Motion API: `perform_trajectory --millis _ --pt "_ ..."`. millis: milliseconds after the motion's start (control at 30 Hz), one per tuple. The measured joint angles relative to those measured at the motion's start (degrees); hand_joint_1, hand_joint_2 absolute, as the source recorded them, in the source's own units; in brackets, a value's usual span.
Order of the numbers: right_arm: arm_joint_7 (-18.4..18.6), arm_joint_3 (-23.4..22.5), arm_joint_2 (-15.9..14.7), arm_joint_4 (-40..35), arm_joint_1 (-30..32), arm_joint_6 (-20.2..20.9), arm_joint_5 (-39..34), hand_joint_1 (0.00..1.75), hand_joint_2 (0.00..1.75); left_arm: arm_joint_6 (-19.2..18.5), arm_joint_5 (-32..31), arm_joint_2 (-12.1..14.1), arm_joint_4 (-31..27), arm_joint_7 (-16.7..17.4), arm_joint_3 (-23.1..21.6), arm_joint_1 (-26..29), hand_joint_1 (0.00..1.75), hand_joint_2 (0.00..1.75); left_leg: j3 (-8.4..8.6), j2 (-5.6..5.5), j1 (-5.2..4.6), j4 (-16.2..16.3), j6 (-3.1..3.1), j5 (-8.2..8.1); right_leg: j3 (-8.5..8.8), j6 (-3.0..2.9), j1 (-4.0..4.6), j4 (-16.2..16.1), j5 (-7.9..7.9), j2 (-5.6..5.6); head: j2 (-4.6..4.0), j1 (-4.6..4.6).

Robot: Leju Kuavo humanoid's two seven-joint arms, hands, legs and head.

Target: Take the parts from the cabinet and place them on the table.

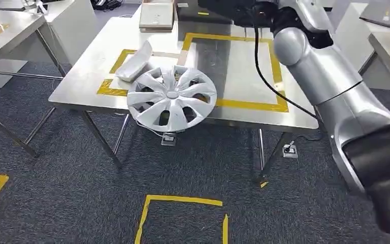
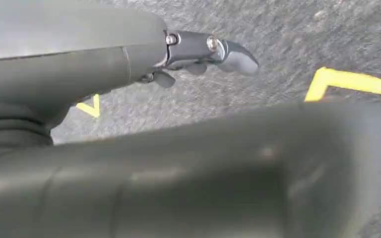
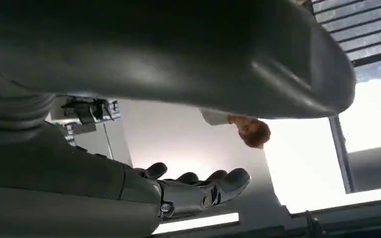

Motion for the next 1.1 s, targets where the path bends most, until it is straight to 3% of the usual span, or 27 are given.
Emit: perform_trajectory --millis 67,100,133,167,200,233,267,300,333,367,433,467,500,567,600,633,667,700,733,767,800,833,900,933,967,1033,1100 --pt "-1.35 -0.15 -0.92 0.48 2.14 -2.03 1.72 0.00 0.00 0.00 1.11 -0.07 0.07 -0.70 0.30 0.11 0.00 0.00 -1.62 0.03 0.19 7.81 -0.36 -5.85 -1.36 -0.02 0.06 0.01 1.28 -0.04 0.00 0.06" --pt "-1.73 -0.24 -1.51 1.14 3.96 -3.10 2.51 0.00 0.00 0.00 1.31 -0.09 0.09 -0.96 0.79 0.15 0.00 0.00 -2.12 0.04 0.20 11.75 -0.44 -7.01 -1.98 0.08 0.17 0.08 1.89 -0.02 0.00 0.04" --pt "-2.16 -0.59 -2.33 2.81 6.27 -4.99 3.88 0.00 0.00 0.00 1.35 -0.13 0.11 -0.98 1.03 0.23 0.00 0.00 -1.98 0.03 0.24 14.18 -0.41 -6.19 -2.53 0.29 0.22 0.10 2.45 -0.10 0.00 0.04" --pt "-2.60 -1.16 -3.33 4.71 8.91 -8.88 5.29 0.00 0.00 0.00 1.02 -0.17 0.13 -0.85 1.05 0.29 0.00 0.00 -0.91 0.03 0.32 14.25 -0.33 -4.11 -3.00 0.56 0.32 0.17 2.94 -0.19 0.00 0.00" --pt "-2.99 -2.15 -4.66 6.68 11.64 -13.22 6.89 0.00 0.00 0.00 0.76 -0.24 0.13 -0.57 1.07 0.36 0.00 0.00 1.15 0.03 0.45 12.35 -0.34 -1.95 -3.51 0.90 0.35 0.35 3.34 -0.63 0.00 0.04" --pt "-3.56 -3.30 -5.99 8.38 13.93 -16.95 7.96 0.00 0.00 0.00 0.50 -0.35 0.13 -0.37 1.07 0.43 0.00 0.00 3.92 0.01 0.67 9.08 -0.49 -0.96 -4.12 1.22 0.33 0.72 3.56 -0.90 0.00 0.04" --pt "-4.72 -4.79 -7.66 9.80 16.21 -19.92 8.17 0.00 0.00 0.00 0.33 -0.46 0.13 -0.35 1.09 0.50 0.00 0.00 7.52 -0.16 1.18 4.46 -1.02 -2.36 -4.89 1.62 0.20 1.31 3.82 -1.10 0.00 0.04" --pt "-5.82 -6.76 -9.10 10.47 18.46 -21.55 8.32 0.00 0.00 0.09 0.26 -0.83 0.24 -0.37 1.11 0.47 0.00 0.00 10.39 -0.97 1.05 0.49 -1.67 -5.27 -5.93 2.04 0.60 2.00 4.06 -1.28 0.00 -0.13" --pt "-6.12 -8.62 -10.36 10.60 20.68 -21.70 8.35 0.00 0.00 0.15 0.17 -0.87 0.28 -0.46 1.11 0.44 0.00 0.00 9.04 -1.52 0.92 1.09 0.02 -4.85 -6.24 2.49 0.73 2.16 4.40 -1.37 0.00 0.07" --pt "-6.65 -10.40 -11.28 10.75 22.22 -21.72 8.28 0.00 0.00 0.24 0.06 -0.98 0.54 -0.55 1.11 0.49 0.00 0.00 8.58 -1.51 0.91 0.72 0.74 -5.10 -6.66 2.81 0.79 2.37 4.83 -1.33 0.00 0.24" --pt "-8.46 -13.30 -12.97 12.22 26.97 -22.18 7.09 0.00 0.00 0.31 -0.35 -0.94 0.70 -0.48 1.14 0.90 0.00 0.00 7.36 -0.92 0.80 0.49 1.98 -3.98 -7.15 3.24 0.49 1.70 6.24 -1.12 0.00 0.22" --pt "-9.82 -15.20 -13.97 13.07 30.30 -22.38 6.05 0.00 0.00 0.31 -0.55 -0.92 0.70 -0.41 1.14 0.87 0.00 0.00 7.43 -0.77 0.86 0.40 2.57 -3.32 -7.37 3.68 0.35 2.18 4.79 -0.88 0.00 0.26" --pt "-10.64 -17.32 -14.91 13.29 34.01 -22.09 5.08 0.00 0.00 0.33 -0.72 -0.83 0.66 -0.31 1.14 0.85 0.00 0.00 6.97 -1.05 0.87 0.20 3.17 -2.74 -7.92 4.00 0.30 4.10 1.69 -0.68 0.00 0.50" --pt "-10.66 -21.36 -16.59 14.27 41.97 -20.78 4.28 0.00 0.00 0.17 -0.72 -0.76 0.61 -0.13 1.14 1.19 0.00 0.00 5.09 -1.68 0.57 0.23 3.61 -1.31 -10.42 4.36 0.08 12.25 -5.14 -0.56 0.00 1.07" --pt "-9.86 -23.40 -16.59 14.98 45.25 -19.22 4.28 0.00 0.00 -0.17 -0.51 -0.70 0.61 0.05 1.18 1.58 0.00 0.00 4.14 -1.67 0.37 0.32 3.69 -0.67 -11.42 4.36 0.22 16.30 -7.12 -0.44 0.00 1.09" --pt "-8.67 -25.01 -16.13 16.51 48.23 -17.37 4.37 0.00 0.00 -0.68 -0.26 -0.59 0.61 0.20 1.27 1.70 0.00 0.00 3.35 -1.61 0.24 0.39 3.73 -0.16 -11.50 4.21 0.41 18.82 -7.40 -0.39 0.00 1.07" --pt "-7.09 -26.30 -15.38 18.83 50.72 -15.29 4.63 0.00 0.00 -1.18 -0.28 -0.50 0.59 0.31 1.36 1.66 0.00 0.00 2.72 -1.48 0.17 0.52 3.76 0.26 -10.33 3.89 0.64 18.88 -6.21 -0.32 0.00 1.09" --pt "-5.21 -27.41 -14.22 21.89 52.88 -14.35 5.11 0.00 0.00 -1.64 -0.48 -0.46 0.61 0.33 1.38 1.53 0.00 0.00 2.25 -1.36 0.13 0.67 3.77 0.61 -8.04 3.41 0.94 16.98 -4.35 -0.31 0.00 1.12" --pt "-2.28 -28.44 -12.83 25.48 55.00 -12.91 5.44 0.00 0.00 -2.06 -0.90 -0.44 0.61 0.33 1.38 1.28 0.00 0.00 1.91 -1.17 0.09 0.83 3.73 0.90 -4.31 2.52 1.58 12.94 -2.62 -0.30 0.00 1.14" --pt "1.79 -29.35 -11.39 28.49 56.67 -9.94 5.09 0.00 0.00 -2.47 -1.14 -0.46 0.61 0.31 1.36 0.92 0.00 0.00 1.74 -0.97 0.09 0.86 3.61 1.23 0.04 1.41 2.26 7.95 -2.55 -0.39 0.00 1.14" --pt "5.17 -30.31 -10.35 30.61 58.25 -7.72 4.31 0.00 0.00 -2.69 -1.36 -0.55 0.61 0.28 1.36 0.40 0.00 0.00 1.57 -0.87 0.00 0.87 3.43 1.66 3.15 0.34 2.78 3.23 -4.97 -0.95 0.00 1.14" --pt "6.98 -31.50 -9.09 32.64 59.67 -6.83 3.67 0.00 0.00 -2.86 -1.42 -0.55 0.61 0.17 1.36 -0.20 0.00 0.00 1.35 -0.78 -0.09 0.54 3.00 2.31 3.02 0.66 2.68 2.66 -4.65 -1.61 0.00 1.05" --pt "8.42 -33.79 -6.62 36.36 62.31 -5.35 2.35 0.00 0.00 -2.95 -1.53 -0.48 0.59 0.15 1.36 -0.44 0.00 0.00 1.20 -0.33 0.08 -0.46 2.05 3.57 2.02 -0.02 3.01 1.76 -3.92 -1.32 0.00 1.53" --pt "9.60 -34.78 -5.33 37.86 63.79 -3.70 1.02 0.00 0.00 -2.97 -1.53 -0.35 0.59 0.07 1.35 -0.40 0.00 0.00 1.26 -0.17 -0.09 -1.29 1.61 4.25 1.89 -0.47 2.88 0.89 -3.00 -1.12 0.00 1.62" --pt "11.68 -36.19 -3.84 39.57 65.30 -1.22 -1.75 0.00 0.00 -2.99 -1.53 -0.11 0.59 0.02 1.36 -0.34 0.00 0.00 0.83 0.01 -0.13 -1.02 1.52 4.11 1.76 -0.42 2.17 -0.07 -1.25 -1.35 0.00 1.57" --pt "16.35 -40.59 -0.74 41.89 67.69 3.53 -8.81 0.00 0.00 -2.99 -1.05 0.39 0.55 0.17 1.40 0.05 0.00 0.00 -0.49 -0.18 -0.32 2.98 1.28 -2.51 0.44 -0.66 1.85 -0.29 0.22 -1.34 0.00 1.66" --pt "17.40 -45.43 2.87 43.43 69.85 4.46 -13.50 0.00 0.00 -2.97 -0.72 0.61 0.55 0.22 1.42 0.36 0.00 0.00 -2.34 -0.13 -0.22 11.42 0.43 -8.72 -1.35 -0.61 1.67 -0.21 1.60 -1.39 0.00 1.62"
